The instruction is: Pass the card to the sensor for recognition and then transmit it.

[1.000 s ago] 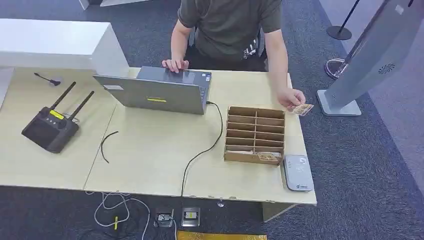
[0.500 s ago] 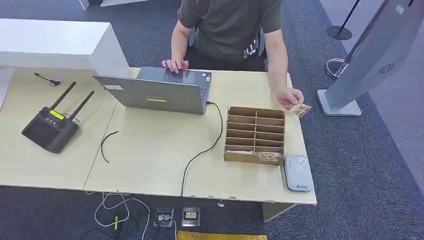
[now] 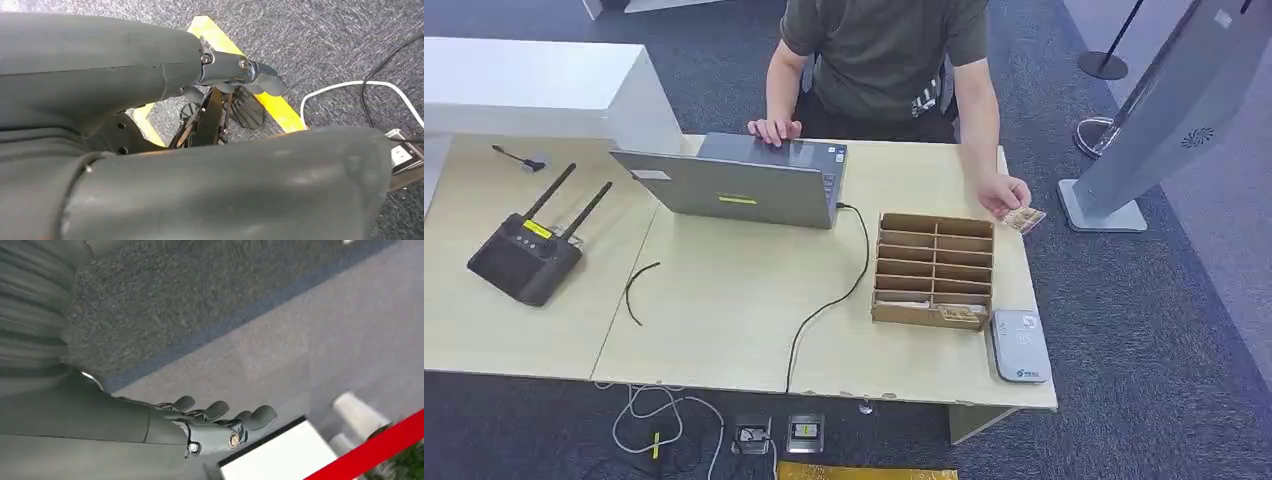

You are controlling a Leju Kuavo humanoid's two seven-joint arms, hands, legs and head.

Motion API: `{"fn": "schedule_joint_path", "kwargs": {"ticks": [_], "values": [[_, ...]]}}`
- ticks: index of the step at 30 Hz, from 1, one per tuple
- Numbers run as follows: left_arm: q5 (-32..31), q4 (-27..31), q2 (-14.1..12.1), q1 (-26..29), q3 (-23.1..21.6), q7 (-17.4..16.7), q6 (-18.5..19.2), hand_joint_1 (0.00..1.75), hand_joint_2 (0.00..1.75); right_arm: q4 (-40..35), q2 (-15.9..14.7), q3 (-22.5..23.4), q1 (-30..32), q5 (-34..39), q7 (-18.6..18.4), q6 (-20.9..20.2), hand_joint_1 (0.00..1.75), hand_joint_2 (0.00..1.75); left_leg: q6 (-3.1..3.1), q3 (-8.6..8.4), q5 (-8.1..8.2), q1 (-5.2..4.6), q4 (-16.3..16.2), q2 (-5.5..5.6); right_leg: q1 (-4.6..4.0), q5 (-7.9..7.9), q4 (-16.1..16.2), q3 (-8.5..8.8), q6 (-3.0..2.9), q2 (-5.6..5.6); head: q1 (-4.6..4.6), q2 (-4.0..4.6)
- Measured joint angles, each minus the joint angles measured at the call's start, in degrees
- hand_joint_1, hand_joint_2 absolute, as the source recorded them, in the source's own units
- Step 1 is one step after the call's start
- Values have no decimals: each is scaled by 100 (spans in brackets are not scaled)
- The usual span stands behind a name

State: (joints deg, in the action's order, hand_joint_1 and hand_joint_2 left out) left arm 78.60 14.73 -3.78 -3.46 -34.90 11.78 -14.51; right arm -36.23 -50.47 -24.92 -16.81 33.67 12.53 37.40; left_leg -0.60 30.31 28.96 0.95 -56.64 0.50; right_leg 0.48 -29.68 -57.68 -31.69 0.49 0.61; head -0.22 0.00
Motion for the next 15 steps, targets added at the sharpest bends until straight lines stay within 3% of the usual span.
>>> {"fn": "schedule_joint_path", "kwargs": {"ticks": [10,15], "values": [[68,-7,-7,-5,-123,2,-44,0,0,-1446,-2,436,237,-1434,-870,-334,0,175,1,0,-2,0,0,0,0,0,-1,0,0,0,2,0],[87,-13,-13,-9,-161,17,-59,0,0,-1804,-4,539,257,-1866,-1155,-451,0,175,1,5,-2,0,0,3,0,0,-3,0,0,2,2,0]]}}
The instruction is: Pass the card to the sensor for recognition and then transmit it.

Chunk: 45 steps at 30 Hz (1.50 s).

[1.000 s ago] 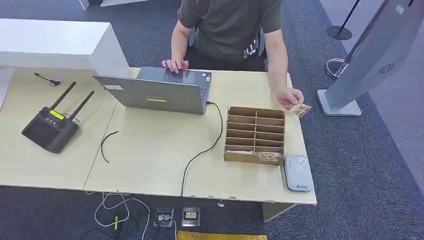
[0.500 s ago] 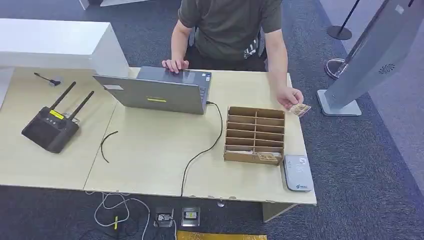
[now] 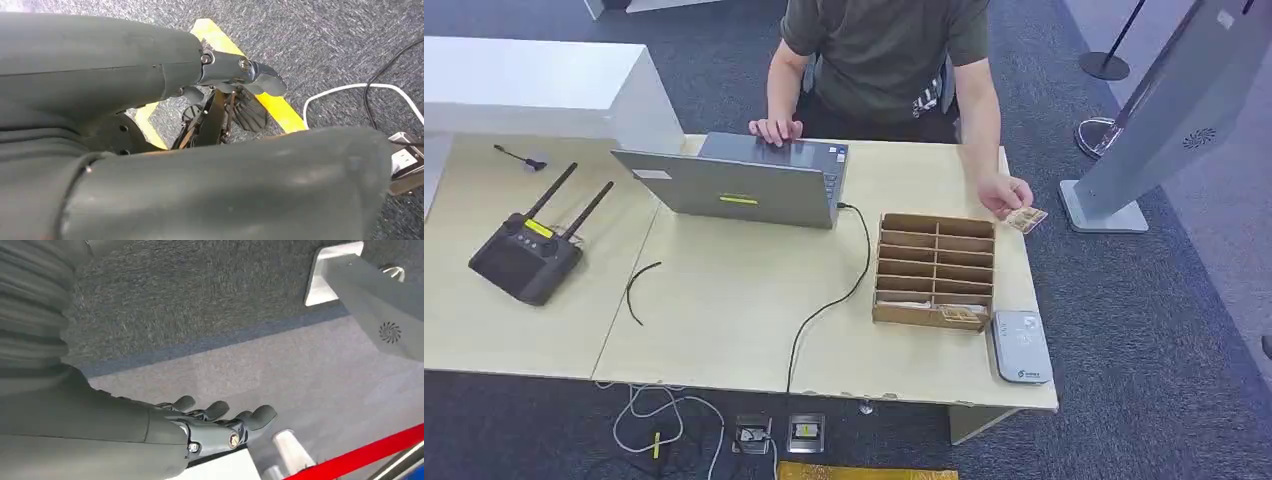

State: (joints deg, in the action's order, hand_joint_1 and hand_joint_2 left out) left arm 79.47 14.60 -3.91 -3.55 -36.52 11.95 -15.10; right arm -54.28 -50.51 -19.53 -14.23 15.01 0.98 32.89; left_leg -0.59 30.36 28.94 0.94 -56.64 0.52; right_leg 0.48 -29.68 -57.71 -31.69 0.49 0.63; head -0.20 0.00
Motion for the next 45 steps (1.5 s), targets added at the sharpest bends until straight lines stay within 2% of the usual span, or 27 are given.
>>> {"fn": "schedule_joint_path", "kwargs": {"ticks": [8,17,26,37,45], "values": [[50,-2,-9,-20,-125,90,-50,0,0,-1242,-13,121,24,-1496,-945,-397,0,175,0,-2,-4,0,0,5,0,0,-1,-3,0,6,0,0],[96,-31,-50,-37,-379,160,-63,0,0,-2846,-70,160,-15,-2765,-1792,-957,0,175,-2,-4,-6,0,0,3,0,0,-6,-5,0,0,0,0],[142,-44,-90,-46,-643,173,15,0,0,-4225,-96,60,-183,-3952,-2542,-1827,0,175,-3,-5,-6,0,0,2,0,0,-6,-6,0,-2,0,0],[48,-48,-138,-67,-945,317,151,0,0,-5367,-98,-345,-575,-5089,-3300,-3171,0,175,-3,-4,-6,0,0,2,0,0,-7,-7,0,-3,2,0],[-127,-48,-221,-107,-1275,328,162,0,0,-5940,-85,-1049,-1112,-5766,-3774,-4002,0,175,-4,-3,-7,0,0,0,-1,0,-9,-10,0,-5,2,0]]}}
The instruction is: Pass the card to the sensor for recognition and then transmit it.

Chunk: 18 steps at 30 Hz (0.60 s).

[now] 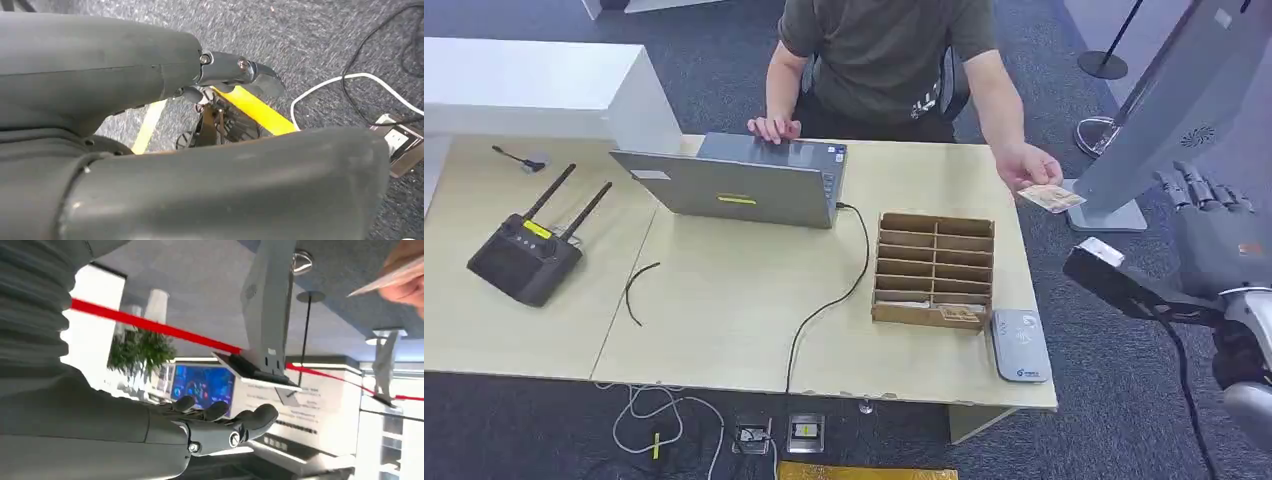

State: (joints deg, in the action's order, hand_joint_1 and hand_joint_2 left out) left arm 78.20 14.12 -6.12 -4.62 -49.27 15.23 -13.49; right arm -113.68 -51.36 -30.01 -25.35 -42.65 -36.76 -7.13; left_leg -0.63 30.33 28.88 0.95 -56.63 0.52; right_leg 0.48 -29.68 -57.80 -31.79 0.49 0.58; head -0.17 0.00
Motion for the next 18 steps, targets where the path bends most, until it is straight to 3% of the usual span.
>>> {"fn": "schedule_joint_path", "kwargs": {"ticks": [9,18], "values": [[-33,0,-46,-20,-315,-2,227,0,0,-153,33,-1042,-450,-480,-275,-306,0,175,0,2,0,-1,0,-2,1,0,0,-3,0,-1,-2,0],[-85,0,-74,-28,-507,-103,273,0,0,-153,94,-1493,-508,-491,-297,-249,0,175,-1,5,0,-1,0,-3,0,0,0,-7,-1,-2,-2,0]]}}
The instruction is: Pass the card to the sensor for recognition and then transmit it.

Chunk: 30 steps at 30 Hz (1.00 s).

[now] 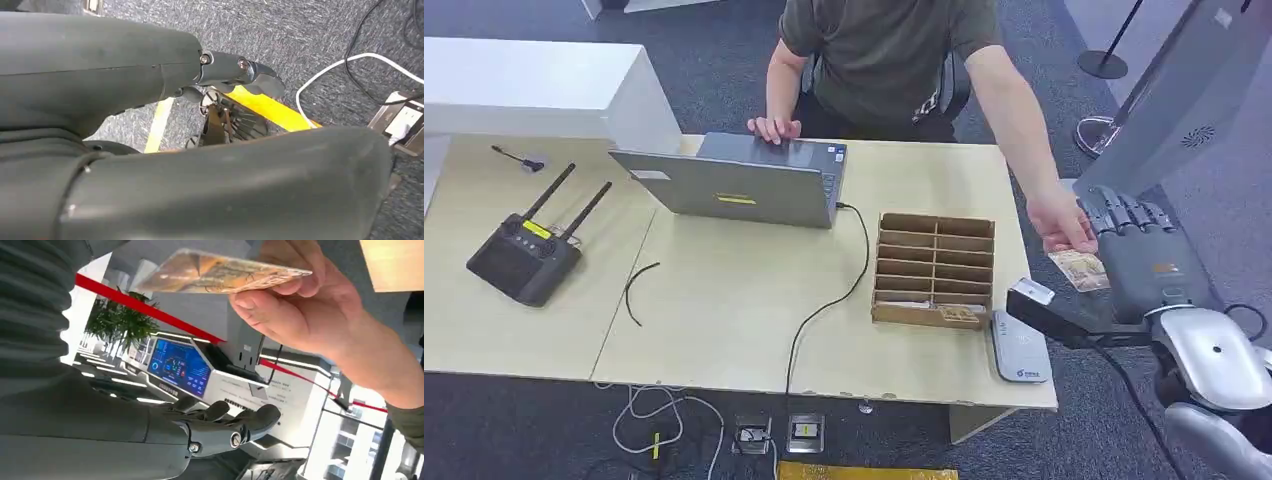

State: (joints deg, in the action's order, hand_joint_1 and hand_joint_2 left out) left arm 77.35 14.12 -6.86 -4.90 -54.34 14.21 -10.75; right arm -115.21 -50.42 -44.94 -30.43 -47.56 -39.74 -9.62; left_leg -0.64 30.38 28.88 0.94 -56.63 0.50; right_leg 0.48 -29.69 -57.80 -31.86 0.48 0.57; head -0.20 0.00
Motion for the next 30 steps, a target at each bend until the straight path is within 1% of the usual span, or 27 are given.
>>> {"fn": "schedule_joint_path", "kwargs": {"ticks": [1,2,4,5,12,20,30], "values": [[0,0,0,0,-7,-11,0,0,0,0,0,-33,0,0,-2,11,0,175,0,0,0,0,0,0,0,0,0,0,0,0,0,0],[0,0,0,0,-20,-17,-2,0,0,0,0,-68,0,-4,-2,24,169,175,0,1,0,0,0,0,0,0,0,0,0,0,2,0],[2,0,0,0,-57,-44,-9,0,0,0,2,-127,1,-15,4,52,171,175,0,2,0,0,0,0,0,0,0,0,0,1,0,0],[7,-2,0,0,-74,-50,-13,0,0,0,7,-155,1,-24,15,79,175,175,0,2,0,0,0,1,0,0,0,0,0,0,2,0],[31,-2,2,0,-92,-55,-81,0,0,13,83,-297,-56,-18,101,168,175,175,0,2,0,0,0,0,0,0,0,0,0,1,0,0],[66,-2,9,0,-98,-68,-46,0,0,13,90,-428,-306,131,-2,107,175,175,0,0,0,0,0,0,0,0,0,-1,0,-3,0,0],[66,-2,2,0,-140,-90,-79,0,0,74,90,-524,-197,286,20,275,175,175,0,0,0,0,0,-1,0,0,0,-2,0,-6,2,0]]}}
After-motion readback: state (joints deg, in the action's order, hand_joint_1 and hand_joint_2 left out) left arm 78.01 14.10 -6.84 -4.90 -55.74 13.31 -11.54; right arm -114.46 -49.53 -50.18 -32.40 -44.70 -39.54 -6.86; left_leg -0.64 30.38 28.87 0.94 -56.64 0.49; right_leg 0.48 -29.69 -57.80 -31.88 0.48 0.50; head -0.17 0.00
